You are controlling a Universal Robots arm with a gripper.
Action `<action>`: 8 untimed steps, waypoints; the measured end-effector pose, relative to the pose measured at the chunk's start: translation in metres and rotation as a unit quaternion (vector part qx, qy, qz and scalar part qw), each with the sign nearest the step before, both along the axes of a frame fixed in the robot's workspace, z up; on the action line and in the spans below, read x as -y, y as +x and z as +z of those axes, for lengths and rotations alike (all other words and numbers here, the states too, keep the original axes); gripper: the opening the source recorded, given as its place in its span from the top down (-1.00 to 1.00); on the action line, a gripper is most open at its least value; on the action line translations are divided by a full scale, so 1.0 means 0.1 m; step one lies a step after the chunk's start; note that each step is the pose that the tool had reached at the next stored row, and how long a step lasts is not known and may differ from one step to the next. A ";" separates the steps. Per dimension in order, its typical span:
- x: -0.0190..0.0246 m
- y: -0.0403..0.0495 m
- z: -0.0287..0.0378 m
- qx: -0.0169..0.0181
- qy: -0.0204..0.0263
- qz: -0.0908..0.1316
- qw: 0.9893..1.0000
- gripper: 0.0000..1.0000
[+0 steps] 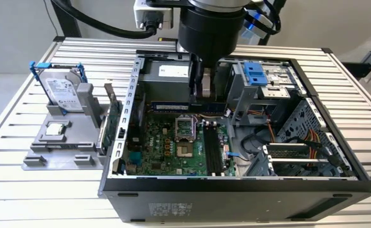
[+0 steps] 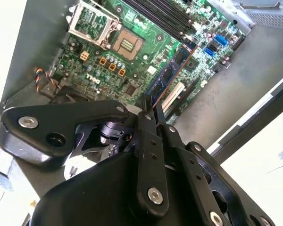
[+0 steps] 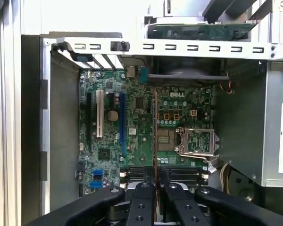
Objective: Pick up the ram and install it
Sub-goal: 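Pick up the ram and move it above insertion slot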
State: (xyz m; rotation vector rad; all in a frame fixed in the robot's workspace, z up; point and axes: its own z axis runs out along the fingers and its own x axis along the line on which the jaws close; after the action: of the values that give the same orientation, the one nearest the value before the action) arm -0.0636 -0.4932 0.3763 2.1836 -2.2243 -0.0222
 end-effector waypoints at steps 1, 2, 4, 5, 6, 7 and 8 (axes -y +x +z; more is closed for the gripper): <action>0.000 0.007 0.000 0.000 0.000 -0.002 1.000 1.00; 0.000 0.014 0.000 0.000 0.000 -0.004 1.000 1.00; 0.000 0.032 0.000 0.000 0.000 -0.008 1.000 1.00; 0.000 0.043 0.000 0.000 0.000 -0.009 1.000 1.00; 0.000 0.055 0.000 0.000 0.000 -0.010 1.000 1.00; 0.000 0.067 0.000 0.000 0.000 -0.011 1.000 1.00; 0.000 0.083 0.000 0.000 0.000 -0.011 1.000 1.00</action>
State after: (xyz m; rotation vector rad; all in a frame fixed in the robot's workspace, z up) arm -0.0553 -0.4932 0.3763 2.1600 -2.2474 -0.0225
